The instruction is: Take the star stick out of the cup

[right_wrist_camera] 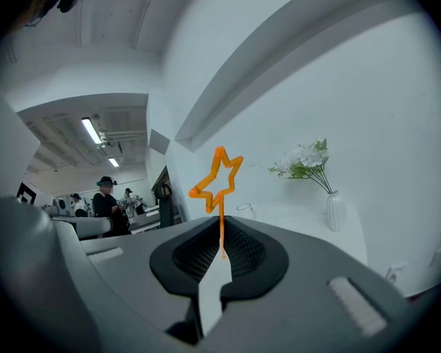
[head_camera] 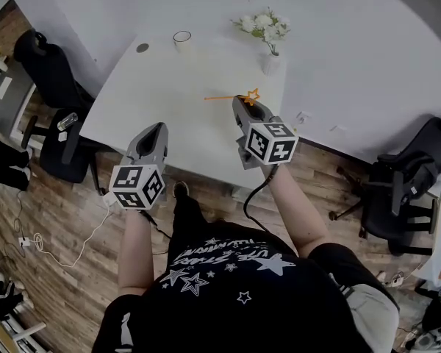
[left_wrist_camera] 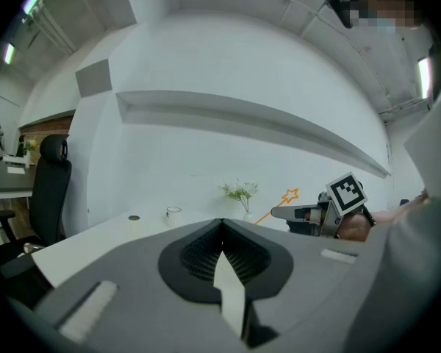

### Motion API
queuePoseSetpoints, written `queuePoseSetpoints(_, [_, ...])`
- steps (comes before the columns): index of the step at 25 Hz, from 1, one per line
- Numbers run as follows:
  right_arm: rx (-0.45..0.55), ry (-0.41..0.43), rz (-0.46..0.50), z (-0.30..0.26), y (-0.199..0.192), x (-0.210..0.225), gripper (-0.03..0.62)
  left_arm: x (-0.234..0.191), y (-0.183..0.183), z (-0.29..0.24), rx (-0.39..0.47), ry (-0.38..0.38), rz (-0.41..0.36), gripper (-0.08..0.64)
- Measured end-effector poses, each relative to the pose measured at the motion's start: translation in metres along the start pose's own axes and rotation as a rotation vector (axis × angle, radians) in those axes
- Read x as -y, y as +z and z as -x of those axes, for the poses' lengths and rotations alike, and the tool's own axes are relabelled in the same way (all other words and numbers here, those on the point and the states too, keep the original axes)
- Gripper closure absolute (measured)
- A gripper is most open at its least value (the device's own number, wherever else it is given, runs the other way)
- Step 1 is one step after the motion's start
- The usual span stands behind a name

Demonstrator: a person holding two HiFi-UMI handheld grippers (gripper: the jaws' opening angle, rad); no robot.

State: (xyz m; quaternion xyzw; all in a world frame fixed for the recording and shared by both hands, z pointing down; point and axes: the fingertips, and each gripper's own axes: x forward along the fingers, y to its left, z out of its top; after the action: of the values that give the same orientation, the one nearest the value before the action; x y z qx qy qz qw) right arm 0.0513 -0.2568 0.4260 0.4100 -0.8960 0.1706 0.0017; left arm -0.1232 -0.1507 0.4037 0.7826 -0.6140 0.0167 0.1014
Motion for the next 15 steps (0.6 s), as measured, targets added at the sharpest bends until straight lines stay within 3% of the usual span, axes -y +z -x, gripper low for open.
queuePoseSetpoints(15, [0.001,0.000,-0.030,0.032,-0.013,0.004,0.560,0.019,-0.009,0.024,-0.001,0.005,0.011,0.557])
